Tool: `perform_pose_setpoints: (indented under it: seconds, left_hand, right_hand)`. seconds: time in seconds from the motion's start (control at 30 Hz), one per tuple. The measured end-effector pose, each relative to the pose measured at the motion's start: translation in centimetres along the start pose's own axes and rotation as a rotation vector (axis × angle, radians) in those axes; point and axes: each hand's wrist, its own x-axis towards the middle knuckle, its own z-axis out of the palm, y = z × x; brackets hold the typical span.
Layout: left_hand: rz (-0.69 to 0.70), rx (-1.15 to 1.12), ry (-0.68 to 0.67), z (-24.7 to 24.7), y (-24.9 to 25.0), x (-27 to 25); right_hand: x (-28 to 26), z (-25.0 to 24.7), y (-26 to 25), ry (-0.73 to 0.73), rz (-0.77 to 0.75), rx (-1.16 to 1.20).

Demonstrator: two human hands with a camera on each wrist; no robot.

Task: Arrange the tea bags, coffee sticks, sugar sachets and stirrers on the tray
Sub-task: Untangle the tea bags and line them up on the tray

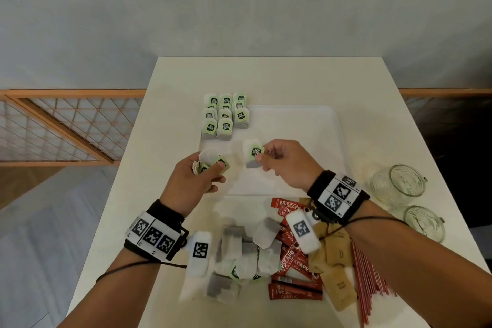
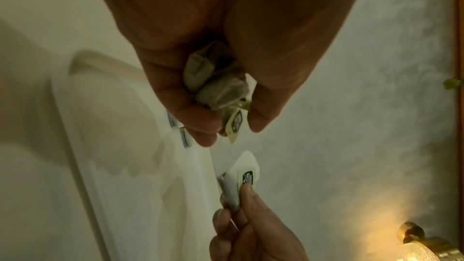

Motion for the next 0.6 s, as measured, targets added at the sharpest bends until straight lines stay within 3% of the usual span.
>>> perform_pose_setpoints:
  seconds: [0.13,0.27,0.6]
  left_hand:
    - [-0.145,-0.107,-0.044,-0.5,-0.5,0.7]
    - [-0.176,-0.180,-0.055,-0.7,-0.4,1.6]
    - [-0.170,0.072,0.032,-0.5,0.5,7.7]
  right_hand:
    - [4.0,-0.1,-0.2,0.133,0.008,0.008]
    - [7.9,0.5,0.0,0.141,0.069,-0.028]
    - [12.3,2.0,0.0,0.099,0.161,-0.340]
